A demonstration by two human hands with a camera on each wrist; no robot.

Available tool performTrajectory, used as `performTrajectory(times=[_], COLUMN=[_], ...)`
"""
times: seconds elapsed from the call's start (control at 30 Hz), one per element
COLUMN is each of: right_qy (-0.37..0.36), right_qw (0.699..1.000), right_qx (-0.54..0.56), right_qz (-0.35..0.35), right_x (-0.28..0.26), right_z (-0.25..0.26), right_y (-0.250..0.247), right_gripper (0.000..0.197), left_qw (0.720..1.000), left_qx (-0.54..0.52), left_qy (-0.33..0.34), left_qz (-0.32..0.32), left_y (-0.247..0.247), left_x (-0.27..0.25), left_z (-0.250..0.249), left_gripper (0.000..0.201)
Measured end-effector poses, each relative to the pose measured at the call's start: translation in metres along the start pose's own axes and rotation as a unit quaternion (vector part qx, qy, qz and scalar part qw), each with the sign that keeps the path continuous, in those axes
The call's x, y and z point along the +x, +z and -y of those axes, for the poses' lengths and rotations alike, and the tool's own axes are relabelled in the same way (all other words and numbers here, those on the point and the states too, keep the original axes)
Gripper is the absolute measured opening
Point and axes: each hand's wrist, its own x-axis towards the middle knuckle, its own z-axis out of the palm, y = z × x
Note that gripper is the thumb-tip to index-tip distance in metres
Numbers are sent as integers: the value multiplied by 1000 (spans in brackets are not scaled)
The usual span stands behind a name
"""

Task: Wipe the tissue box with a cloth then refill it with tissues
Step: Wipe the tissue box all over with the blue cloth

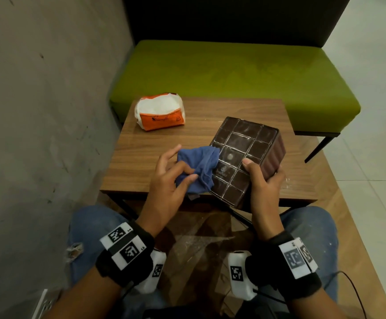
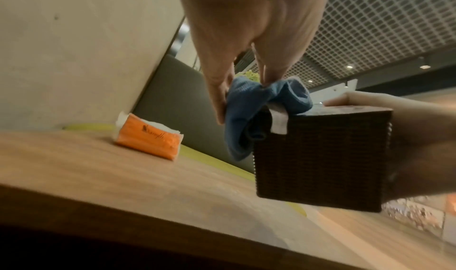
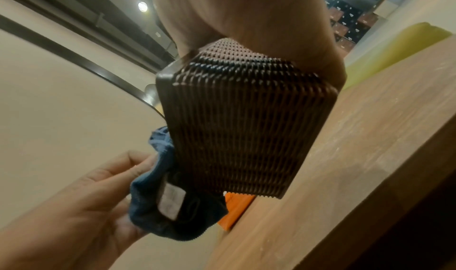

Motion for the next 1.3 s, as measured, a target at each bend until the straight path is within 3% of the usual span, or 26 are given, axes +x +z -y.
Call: performTrajectory(times=[0.07,0.13,0.2,0.33,0.4,0.43,0.5,0.53,0.57,0.63,0.77,0.97,1.13,1.3], right_qy=[4,4,-1,-19,-14,-9,-8,-12,-15,-9,-3,2,-48,-63], right_qw=[1000,1000,1000,1000,1000,999,999,999,999,999,998,996,994,996], right_qx=[-1,1,2,-2,3,13,29,28,29,43,48,22,15,5], right_qz=[1,3,7,22,26,27,26,24,23,26,36,81,94,66], right_x=[-3,-4,-4,-7,-9,-9,-7,-6,-6,-7,-7,-13,-19,-7], right_z=[0,0,1,5,7,8,10,11,11,10,6,1,3,12], right_y=[1,2,1,4,9,11,12,12,10,7,5,6,8,9], right_gripper=[101,99,94,93,96,96,93,92,91,94,95,86,87,76], left_qw=[998,989,969,933,938,955,990,997,998,989,997,993,992,985], left_qx=[-25,-55,-81,-135,-151,-151,-130,-72,15,117,-13,101,85,157], left_qy=[-20,-35,3,102,93,72,20,18,44,75,-8,63,-46,57], left_qz=[-46,-136,-232,-318,-297,-245,-55,16,46,39,71,17,-84,-31], left_y=[0,-7,-22,-38,-29,-22,-2,5,9,8,6,9,7,30], left_x=[3,10,19,45,56,57,48,39,30,24,15,-1,33,-11], left_z=[0,-8,-28,-73,-79,-75,-56,-45,-37,-22,-15,-12,8,-20], left_gripper=[3,5,4,14,18,18,13,13,19,26,31,25,35,26])
